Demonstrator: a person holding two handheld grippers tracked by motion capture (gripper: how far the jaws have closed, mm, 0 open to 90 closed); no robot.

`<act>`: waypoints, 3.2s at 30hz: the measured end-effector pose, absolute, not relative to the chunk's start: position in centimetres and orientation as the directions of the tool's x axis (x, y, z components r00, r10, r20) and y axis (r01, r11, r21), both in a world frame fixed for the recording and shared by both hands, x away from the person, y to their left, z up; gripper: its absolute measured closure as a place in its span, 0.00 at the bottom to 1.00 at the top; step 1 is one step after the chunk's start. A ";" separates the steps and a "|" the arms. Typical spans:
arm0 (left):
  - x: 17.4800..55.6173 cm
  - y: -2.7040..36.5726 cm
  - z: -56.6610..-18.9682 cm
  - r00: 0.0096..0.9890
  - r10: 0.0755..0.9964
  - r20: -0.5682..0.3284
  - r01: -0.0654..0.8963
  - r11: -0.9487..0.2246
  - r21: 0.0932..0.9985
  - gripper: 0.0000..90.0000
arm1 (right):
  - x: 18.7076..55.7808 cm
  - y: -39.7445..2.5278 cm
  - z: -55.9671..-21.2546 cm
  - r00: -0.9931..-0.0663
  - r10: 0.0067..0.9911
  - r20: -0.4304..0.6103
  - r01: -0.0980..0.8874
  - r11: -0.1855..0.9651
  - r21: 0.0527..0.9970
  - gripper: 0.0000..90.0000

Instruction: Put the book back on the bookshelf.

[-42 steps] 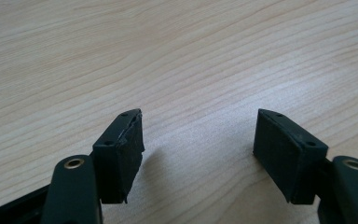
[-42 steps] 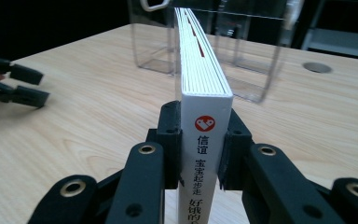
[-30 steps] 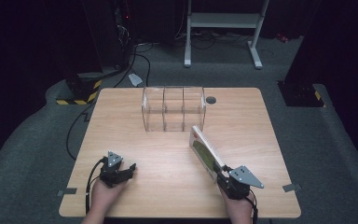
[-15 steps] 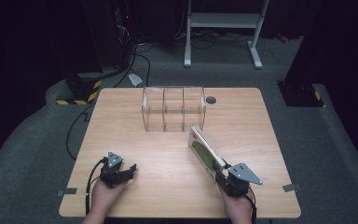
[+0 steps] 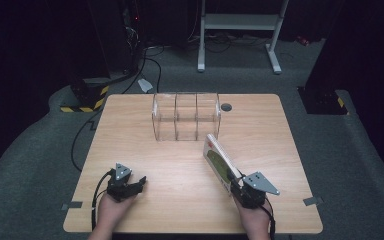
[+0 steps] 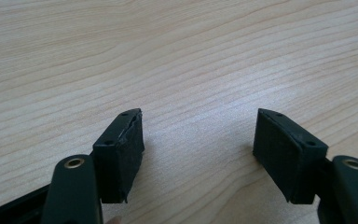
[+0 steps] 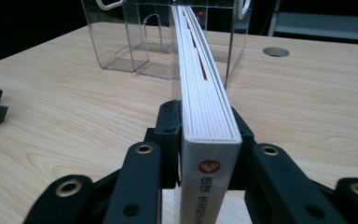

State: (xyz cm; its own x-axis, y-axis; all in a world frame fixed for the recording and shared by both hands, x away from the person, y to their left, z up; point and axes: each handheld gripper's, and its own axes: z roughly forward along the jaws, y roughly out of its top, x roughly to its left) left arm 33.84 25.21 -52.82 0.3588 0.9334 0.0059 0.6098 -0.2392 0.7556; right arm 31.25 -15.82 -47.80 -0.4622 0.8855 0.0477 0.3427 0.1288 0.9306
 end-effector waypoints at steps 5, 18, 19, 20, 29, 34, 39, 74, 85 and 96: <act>33.8 25.2 -52.8 0.357 0.934 0.007 0.609 -0.239 0.756 0.37 | 31.0 -15.3 -47.7 -0.476 0.879 0.017 0.333 0.163 0.929 0.83; 34.1 25.3 -52.8 0.346 0.938 0.006 0.620 -0.233 0.749 0.32 | 30.9 -14.8 -47.4 -0.478 0.878 0.000 0.328 0.179 0.927 0.84; 34.0 25.3 -52.8 0.345 0.939 0.007 0.618 -0.233 0.751 0.32 | 30.9 -14.8 -47.3 -0.481 0.877 -0.002 0.324 0.180 0.929 0.84; 34.0 25.3 -52.8 0.345 0.939 0.007 0.618 -0.233 0.751 0.32 | 30.8 -14.7 -47.2 -0.479 0.878 0.003 0.323 0.174 0.930 0.84; 34.0 25.4 -52.8 0.348 0.937 0.006 0.619 -0.234 0.750 0.32 | 30.6 -14.7 -45.8 -0.461 0.887 0.008 0.299 0.147 0.943 0.84; 34.0 25.4 -52.8 0.350 0.937 0.006 0.617 -0.236 0.750 0.32 | 31.1 -14.8 -44.5 -0.438 0.899 0.008 0.283 0.129 0.950 0.84; 34.0 25.4 -52.8 0.348 0.937 0.006 0.618 -0.235 0.750 0.32 | 31.6 -14.3 -43.6 -0.424 0.906 -0.009 0.263 0.133 0.956 0.84; 34.0 25.3 -52.8 0.366 0.931 0.006 0.614 -0.247 0.750 0.32 | 42.3 -8.7 -42.2 -0.345 0.936 -0.067 0.278 0.170 0.946 0.84; 34.0 25.3 -52.8 0.369 0.930 0.007 0.612 -0.248 0.751 0.32 | 45.6 -8.0 -42.2 -0.305 0.952 -0.036 0.307 0.134 0.942 0.84; 33.9 25.3 -52.8 0.366 0.931 0.007 0.610 -0.246 0.753 0.33 | 47.6 -7.0 -42.7 -0.282 0.959 -0.031 0.321 0.125 0.939 0.84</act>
State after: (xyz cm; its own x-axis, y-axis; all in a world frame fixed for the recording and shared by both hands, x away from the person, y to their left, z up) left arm 33.95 25.26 -52.85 0.3661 0.9305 0.0070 0.6104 -0.2458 0.7530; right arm 47.60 -6.99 -42.72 -0.2823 0.9588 -0.0305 0.3213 0.1245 0.9387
